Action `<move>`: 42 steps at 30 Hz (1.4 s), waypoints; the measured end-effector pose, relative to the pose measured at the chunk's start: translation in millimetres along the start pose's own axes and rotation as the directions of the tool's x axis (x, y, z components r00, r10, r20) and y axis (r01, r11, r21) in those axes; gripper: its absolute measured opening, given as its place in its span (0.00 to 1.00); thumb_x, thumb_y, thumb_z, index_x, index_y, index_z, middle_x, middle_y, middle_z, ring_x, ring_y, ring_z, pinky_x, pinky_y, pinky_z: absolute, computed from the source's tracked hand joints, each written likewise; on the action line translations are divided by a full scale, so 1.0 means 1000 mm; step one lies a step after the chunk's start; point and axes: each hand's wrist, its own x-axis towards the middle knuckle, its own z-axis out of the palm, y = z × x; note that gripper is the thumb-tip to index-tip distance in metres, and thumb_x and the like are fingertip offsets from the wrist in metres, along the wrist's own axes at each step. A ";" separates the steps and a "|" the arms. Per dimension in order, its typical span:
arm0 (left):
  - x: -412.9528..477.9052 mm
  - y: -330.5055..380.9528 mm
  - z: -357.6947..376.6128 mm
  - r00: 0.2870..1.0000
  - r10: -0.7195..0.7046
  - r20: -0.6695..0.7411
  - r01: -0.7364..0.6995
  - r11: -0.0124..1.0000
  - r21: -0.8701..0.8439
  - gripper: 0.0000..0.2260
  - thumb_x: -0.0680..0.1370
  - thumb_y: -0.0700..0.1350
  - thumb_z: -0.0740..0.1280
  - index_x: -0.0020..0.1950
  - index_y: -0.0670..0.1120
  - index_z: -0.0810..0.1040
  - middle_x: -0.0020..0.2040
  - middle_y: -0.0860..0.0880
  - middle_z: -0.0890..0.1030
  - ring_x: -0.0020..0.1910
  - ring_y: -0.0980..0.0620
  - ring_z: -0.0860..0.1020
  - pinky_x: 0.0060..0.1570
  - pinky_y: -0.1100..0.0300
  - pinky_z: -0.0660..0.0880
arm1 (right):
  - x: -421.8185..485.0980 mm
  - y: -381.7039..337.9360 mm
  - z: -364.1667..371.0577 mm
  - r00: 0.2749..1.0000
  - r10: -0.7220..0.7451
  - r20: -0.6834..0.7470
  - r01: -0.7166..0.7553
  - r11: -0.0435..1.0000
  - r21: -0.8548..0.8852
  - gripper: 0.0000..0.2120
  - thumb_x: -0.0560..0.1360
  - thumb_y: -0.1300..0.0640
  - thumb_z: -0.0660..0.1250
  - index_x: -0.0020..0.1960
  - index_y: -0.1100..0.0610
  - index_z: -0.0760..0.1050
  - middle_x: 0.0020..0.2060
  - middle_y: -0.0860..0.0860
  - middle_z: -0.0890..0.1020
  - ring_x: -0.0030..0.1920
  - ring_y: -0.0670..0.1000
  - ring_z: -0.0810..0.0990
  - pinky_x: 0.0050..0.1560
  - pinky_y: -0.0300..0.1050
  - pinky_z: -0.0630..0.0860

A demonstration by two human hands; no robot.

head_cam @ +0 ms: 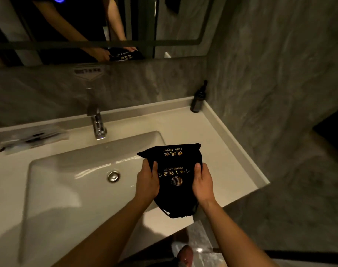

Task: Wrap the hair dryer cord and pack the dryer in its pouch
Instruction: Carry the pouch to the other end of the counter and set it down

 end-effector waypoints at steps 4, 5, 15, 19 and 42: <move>0.018 0.031 0.065 0.998 -0.031 -0.047 0.030 0.999 -0.014 0.14 0.85 0.48 0.54 0.67 0.43 0.69 0.49 0.54 0.77 0.41 0.67 0.73 0.38 0.73 0.67 | 0.063 0.022 -0.047 0.999 -0.009 0.045 0.009 1.000 -0.021 0.19 0.86 0.48 0.52 0.64 0.59 0.74 0.52 0.49 0.79 0.52 0.49 0.77 0.44 0.30 0.70; 0.023 0.037 0.079 0.997 -0.040 -0.066 0.039 0.999 -0.020 0.13 0.85 0.48 0.54 0.67 0.44 0.69 0.48 0.55 0.76 0.40 0.67 0.73 0.38 0.68 0.69 | 0.078 0.027 -0.057 0.998 -0.011 0.062 0.012 1.000 -0.022 0.18 0.86 0.48 0.52 0.63 0.59 0.74 0.52 0.50 0.79 0.53 0.50 0.78 0.46 0.36 0.71; 0.087 0.071 0.169 0.980 -0.061 -0.188 0.061 0.998 -0.009 0.08 0.85 0.46 0.56 0.60 0.44 0.68 0.46 0.51 0.78 0.40 0.53 0.77 0.43 0.56 0.70 | 0.207 0.049 -0.100 0.984 -0.032 0.177 0.047 0.996 -0.078 0.15 0.85 0.51 0.55 0.59 0.59 0.75 0.49 0.51 0.80 0.54 0.55 0.80 0.49 0.45 0.70; 0.124 0.069 0.187 0.979 -0.081 -0.189 0.080 0.997 -0.012 0.08 0.85 0.47 0.56 0.61 0.45 0.68 0.49 0.49 0.80 0.47 0.44 0.80 0.47 0.52 0.74 | 0.249 0.050 -0.093 0.985 -0.020 0.170 0.050 0.983 -0.176 0.15 0.85 0.53 0.55 0.61 0.60 0.75 0.52 0.57 0.82 0.53 0.58 0.80 0.47 0.44 0.67; 0.202 0.022 0.196 0.977 -0.186 -0.107 0.206 0.951 0.228 0.22 0.78 0.53 0.66 0.65 0.40 0.69 0.59 0.36 0.78 0.59 0.34 0.75 0.57 0.47 0.71 | 0.268 0.044 -0.048 0.987 -0.032 -0.156 -0.049 0.870 -0.490 0.22 0.81 0.49 0.60 0.70 0.61 0.67 0.63 0.61 0.75 0.60 0.63 0.78 0.53 0.58 0.75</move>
